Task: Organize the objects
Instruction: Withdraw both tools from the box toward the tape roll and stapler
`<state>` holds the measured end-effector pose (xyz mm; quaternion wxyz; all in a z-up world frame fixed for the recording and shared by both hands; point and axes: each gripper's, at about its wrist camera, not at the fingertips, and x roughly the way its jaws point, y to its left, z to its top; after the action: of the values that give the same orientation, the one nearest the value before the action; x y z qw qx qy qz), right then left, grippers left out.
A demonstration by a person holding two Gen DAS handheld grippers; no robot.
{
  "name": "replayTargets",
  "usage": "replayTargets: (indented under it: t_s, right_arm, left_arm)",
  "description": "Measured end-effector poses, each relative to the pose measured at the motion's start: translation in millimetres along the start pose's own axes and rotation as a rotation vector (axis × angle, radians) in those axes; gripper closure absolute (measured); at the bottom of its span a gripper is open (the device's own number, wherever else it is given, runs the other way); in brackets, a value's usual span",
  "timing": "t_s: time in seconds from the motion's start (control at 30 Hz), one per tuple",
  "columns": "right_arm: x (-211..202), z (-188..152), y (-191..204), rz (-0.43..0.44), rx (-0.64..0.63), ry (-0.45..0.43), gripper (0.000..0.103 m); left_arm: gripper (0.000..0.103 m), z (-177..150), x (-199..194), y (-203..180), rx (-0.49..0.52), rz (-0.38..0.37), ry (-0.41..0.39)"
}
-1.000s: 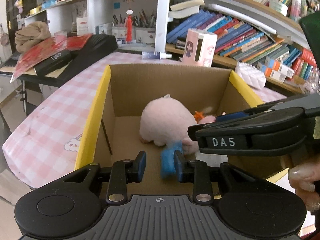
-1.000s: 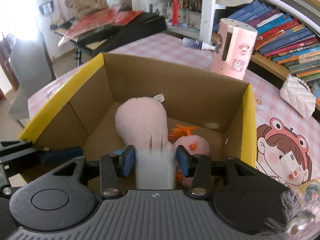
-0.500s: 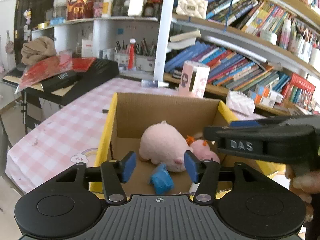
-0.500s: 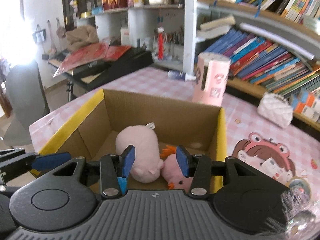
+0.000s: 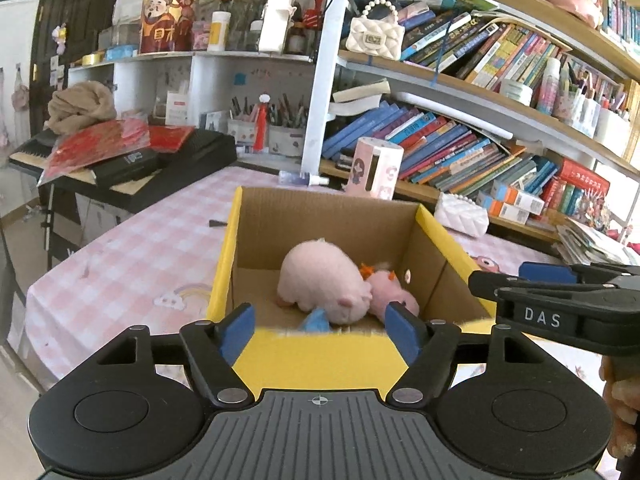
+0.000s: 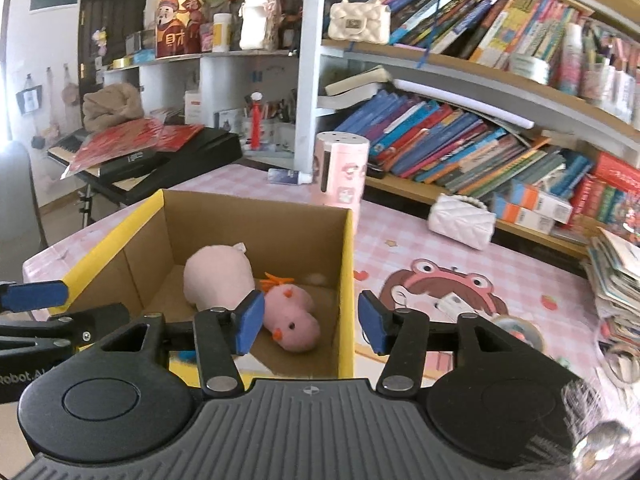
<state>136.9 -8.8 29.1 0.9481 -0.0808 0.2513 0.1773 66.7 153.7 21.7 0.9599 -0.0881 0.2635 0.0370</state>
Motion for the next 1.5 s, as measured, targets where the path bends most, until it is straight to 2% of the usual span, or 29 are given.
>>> replayTargets:
  t_s: [0.27, 0.37, 0.6, 0.8, 1.23, 1.5]
  right_arm:
    - [-22, -33, 10, -0.024, 0.052, 0.086, 0.046]
    - [-29, -45, 16, -0.032, 0.064, 0.119, 0.044]
    - [-50, -69, 32, -0.058, 0.039, 0.154, 0.028]
    - [-65, -84, 39, -0.068, 0.037, 0.175, 0.021]
    - [-85, -106, 45, -0.093, 0.038, 0.214, 0.012]
    - [-98, -118, 37, -0.124, 0.054, 0.226, 0.012]
  left_arm:
    - [0.028, -26, -26, 7, -0.002, 0.041, 0.068]
    - [0.024, -35, -34, 9, -0.008, 0.052, 0.098]
    - [0.02, -55, -51, 10, 0.007, 0.053, 0.145]
    - [0.016, -68, -65, 8, 0.032, 0.044, 0.165]
    - [0.014, -85, -84, 4, 0.042, 0.043, 0.192]
    - [0.014, -93, -86, -10, 0.065, -0.001, 0.212]
